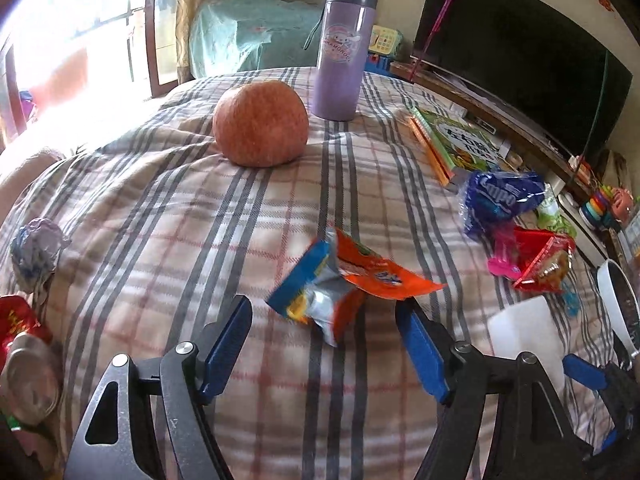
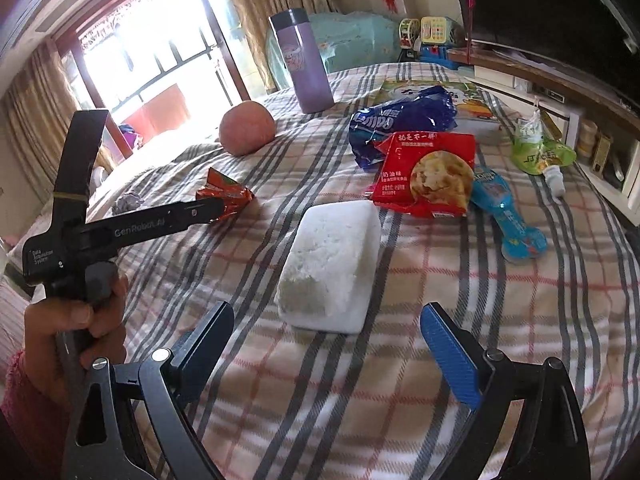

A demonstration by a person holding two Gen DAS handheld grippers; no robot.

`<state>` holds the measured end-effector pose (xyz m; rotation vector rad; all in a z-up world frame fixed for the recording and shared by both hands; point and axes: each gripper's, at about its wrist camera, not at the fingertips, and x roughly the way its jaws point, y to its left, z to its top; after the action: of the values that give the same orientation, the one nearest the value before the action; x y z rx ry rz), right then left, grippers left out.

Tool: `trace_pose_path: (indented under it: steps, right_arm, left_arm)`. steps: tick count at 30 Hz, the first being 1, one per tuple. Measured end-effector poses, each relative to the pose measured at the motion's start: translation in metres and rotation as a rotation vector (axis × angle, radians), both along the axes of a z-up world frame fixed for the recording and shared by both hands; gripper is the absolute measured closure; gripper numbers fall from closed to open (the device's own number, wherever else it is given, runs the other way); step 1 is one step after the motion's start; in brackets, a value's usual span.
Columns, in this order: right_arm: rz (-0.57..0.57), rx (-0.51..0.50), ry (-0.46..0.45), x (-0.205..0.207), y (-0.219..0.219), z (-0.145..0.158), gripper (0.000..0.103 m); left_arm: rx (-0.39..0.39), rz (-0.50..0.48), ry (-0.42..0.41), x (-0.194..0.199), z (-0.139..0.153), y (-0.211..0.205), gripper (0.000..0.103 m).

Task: Collect trash
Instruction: 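Move both open tools back toward the trash on the bed, then grasp the orange chip bag with the left tool while the right tool grasps the white block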

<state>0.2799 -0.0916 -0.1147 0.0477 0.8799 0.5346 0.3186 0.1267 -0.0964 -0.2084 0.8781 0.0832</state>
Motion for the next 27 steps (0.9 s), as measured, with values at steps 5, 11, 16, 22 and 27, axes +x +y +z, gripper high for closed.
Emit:
trace_pose_path:
  steps: [5,11,16,22,27]
  right_arm:
    - [-0.004,-0.039,0.011,0.01,0.01,-0.007,0.008]
    - [0.006,-0.088,-0.024,0.01,0.019,-0.01,0.029]
    - [-0.001,-0.067,-0.027,0.006,0.011,-0.009,0.053]
    - [-0.025,-0.015,-0.037,-0.005,-0.012,0.0,0.054]
    - [-0.06,0.02,-0.023,-0.012,-0.038,0.002,0.054]
  left_arm:
    - [-0.014,-0.005,0.011,0.008,-0.01,0.0,0.048]
    - [-0.031,-0.043,0.01,0.009,-0.014,-0.005,0.072]
    - [-0.066,-0.064,0.005,-0.005,-0.009,-0.013,0.077]
    - [-0.108,-0.101,0.004,-0.031,-0.003,-0.033,0.078]
    - [-0.139,-0.136,0.003,-0.047,0.002,-0.053,0.078]
